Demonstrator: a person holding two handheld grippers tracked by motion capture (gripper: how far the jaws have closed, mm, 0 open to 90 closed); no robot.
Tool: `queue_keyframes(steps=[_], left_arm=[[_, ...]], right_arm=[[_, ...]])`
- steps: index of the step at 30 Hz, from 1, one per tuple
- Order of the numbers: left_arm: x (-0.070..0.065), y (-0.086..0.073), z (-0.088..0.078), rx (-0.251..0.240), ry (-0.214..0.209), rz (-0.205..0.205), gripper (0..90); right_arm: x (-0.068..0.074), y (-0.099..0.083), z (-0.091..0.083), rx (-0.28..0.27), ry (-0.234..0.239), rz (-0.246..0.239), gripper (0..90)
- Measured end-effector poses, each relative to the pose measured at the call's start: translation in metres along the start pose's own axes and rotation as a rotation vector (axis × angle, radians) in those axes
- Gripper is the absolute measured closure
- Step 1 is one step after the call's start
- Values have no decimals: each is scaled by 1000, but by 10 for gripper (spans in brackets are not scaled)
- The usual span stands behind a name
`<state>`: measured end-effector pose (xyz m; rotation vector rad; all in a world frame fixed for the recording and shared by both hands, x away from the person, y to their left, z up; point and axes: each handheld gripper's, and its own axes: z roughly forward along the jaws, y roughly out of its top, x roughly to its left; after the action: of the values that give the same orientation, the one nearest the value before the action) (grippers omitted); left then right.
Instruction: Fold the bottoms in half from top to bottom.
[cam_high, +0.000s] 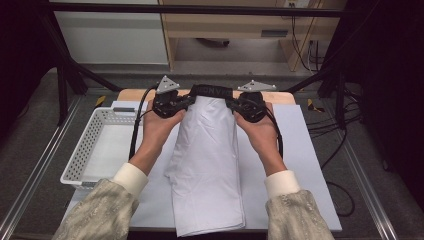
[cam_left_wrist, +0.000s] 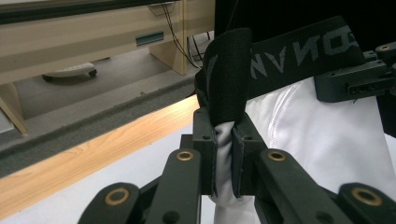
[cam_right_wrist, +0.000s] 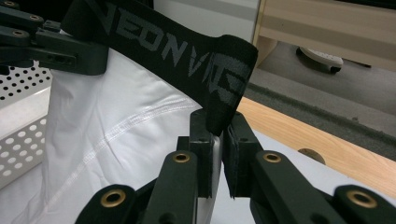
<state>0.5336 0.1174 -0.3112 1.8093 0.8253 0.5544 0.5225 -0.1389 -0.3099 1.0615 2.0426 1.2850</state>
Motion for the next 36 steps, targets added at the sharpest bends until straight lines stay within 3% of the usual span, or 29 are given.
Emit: queue_keyframes(steps=[23,36], left_arm=[[1,14,0,-7,7,27,824],[6,24,-1,-11,27,43,823]], right_arm=[[-4,9,1,-20,-28,4,832],[-6,25,5,-13,-30,-15,832]])
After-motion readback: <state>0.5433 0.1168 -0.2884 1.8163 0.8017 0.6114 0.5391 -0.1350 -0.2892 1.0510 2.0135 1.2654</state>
